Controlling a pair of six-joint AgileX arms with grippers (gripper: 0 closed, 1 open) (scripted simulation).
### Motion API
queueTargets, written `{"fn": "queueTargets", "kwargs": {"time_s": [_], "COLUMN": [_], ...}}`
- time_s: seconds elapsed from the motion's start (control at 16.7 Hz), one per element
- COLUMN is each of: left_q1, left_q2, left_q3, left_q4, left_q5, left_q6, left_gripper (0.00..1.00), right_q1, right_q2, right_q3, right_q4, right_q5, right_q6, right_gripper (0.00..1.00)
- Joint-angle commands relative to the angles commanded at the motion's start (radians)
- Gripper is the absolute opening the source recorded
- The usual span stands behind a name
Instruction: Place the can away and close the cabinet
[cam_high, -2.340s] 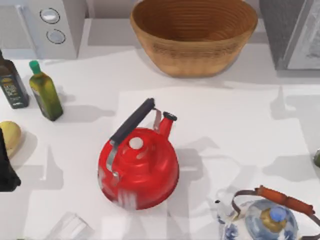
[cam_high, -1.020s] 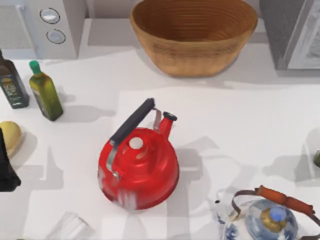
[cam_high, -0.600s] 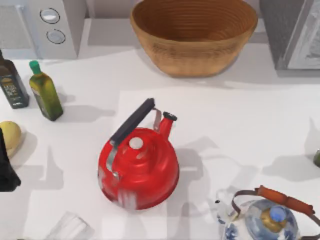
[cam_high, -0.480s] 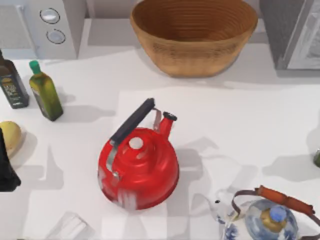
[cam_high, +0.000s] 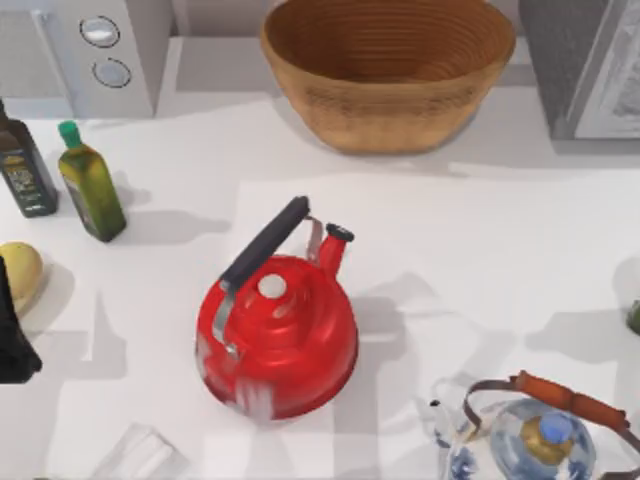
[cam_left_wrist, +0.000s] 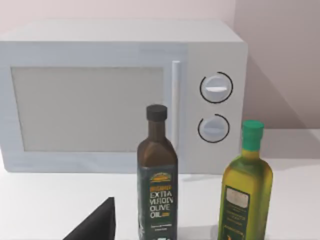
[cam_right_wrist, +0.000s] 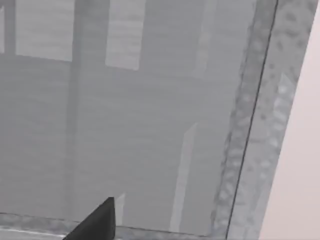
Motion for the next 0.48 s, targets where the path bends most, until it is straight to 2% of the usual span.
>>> {"fn": "queueTargets", "kwargs": {"time_s": [0.24,0.48], "left_q1": [0.000,0.000], "left_q2": [0.000,0.000], "left_q3": [0.000,0.000], "left_q4": [0.000,0.000], "left_q5": [0.000,0.000], "left_q6": [0.000,0.000], "left_gripper": [1.00,1.00], "right_q1": [-0.095,-0.104], "right_q2": [0.170,0.193], "right_q3": [-0.014,-0.022], "right_q4": [0.069,0.072], "right_q5": [-0.088,-0.100], "right_q6": [0.012,0.014], "right_gripper": [1.00,1.00]}}
